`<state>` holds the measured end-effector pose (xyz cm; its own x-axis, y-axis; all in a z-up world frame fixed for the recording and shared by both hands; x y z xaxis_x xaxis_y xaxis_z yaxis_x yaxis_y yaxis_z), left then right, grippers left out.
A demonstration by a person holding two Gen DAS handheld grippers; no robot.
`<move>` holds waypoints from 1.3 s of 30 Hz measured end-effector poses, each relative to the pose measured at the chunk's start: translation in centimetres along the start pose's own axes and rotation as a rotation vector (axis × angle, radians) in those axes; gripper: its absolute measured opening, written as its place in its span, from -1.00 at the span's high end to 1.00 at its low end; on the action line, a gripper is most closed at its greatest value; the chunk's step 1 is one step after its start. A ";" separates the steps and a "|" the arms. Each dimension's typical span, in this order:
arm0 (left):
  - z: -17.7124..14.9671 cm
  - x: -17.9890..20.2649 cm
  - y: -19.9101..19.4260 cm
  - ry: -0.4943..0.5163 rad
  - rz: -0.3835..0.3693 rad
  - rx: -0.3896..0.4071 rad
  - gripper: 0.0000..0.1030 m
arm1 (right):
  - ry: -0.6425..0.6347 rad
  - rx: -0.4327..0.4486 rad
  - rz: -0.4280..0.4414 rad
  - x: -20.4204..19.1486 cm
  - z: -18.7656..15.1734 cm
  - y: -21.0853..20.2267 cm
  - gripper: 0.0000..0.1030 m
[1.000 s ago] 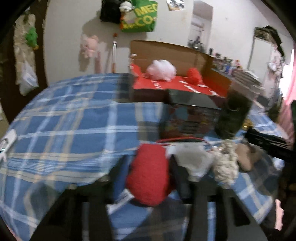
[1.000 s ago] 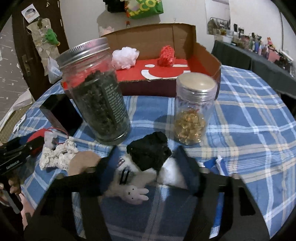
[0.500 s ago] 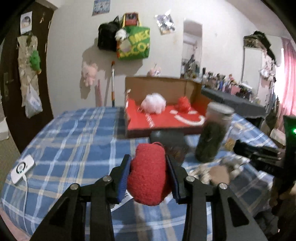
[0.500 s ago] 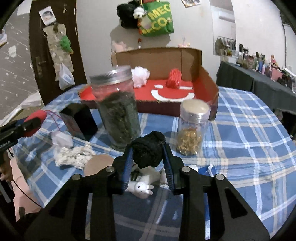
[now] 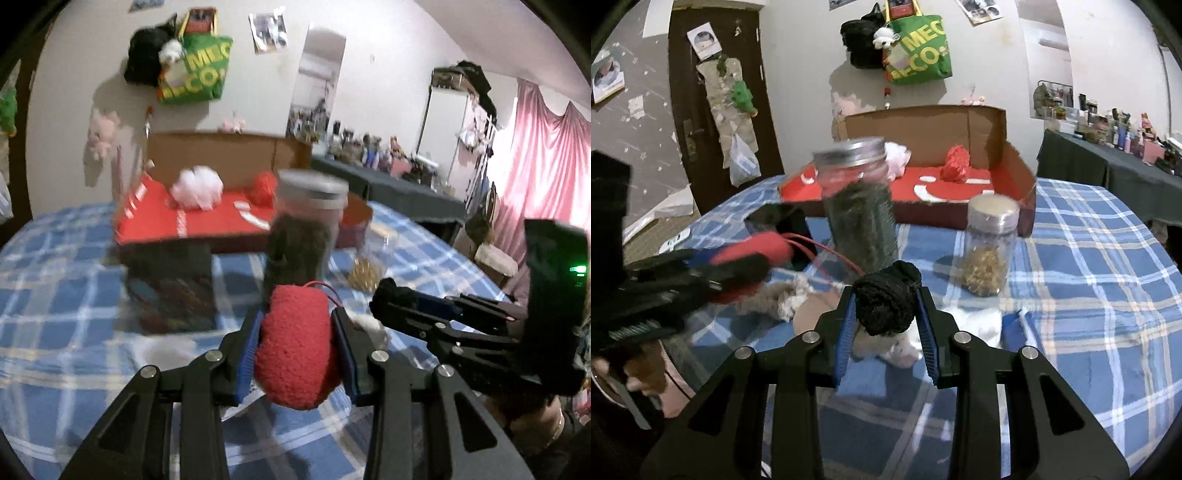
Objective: Organize soft objects
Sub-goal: 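Lift the red sponge and black plush and carry them toward the box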
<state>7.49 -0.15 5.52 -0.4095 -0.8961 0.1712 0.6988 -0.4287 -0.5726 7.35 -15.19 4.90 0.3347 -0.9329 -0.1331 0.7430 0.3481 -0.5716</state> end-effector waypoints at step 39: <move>-1.0 -9.7 -3.2 -0.223 0.077 -0.087 0.21 | 0.086 -0.052 -0.031 4.7 -0.9 -0.4 0.41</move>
<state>8.63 10.07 4.90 -0.2112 -0.9329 0.2917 0.6660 -0.3557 -0.6557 8.13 -19.80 3.79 0.2592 -0.9485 -0.1819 0.7202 0.3154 -0.6179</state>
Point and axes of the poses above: each gripper's, at about its wrist camera, not at the fingertips, and y roughly the way its jaws point, x to its right, z to its top, the point moved 2 cm from there along y, roughly the way its jaws point, and after that the axes turned 3 degrees about -x, right-handed, at the moved point
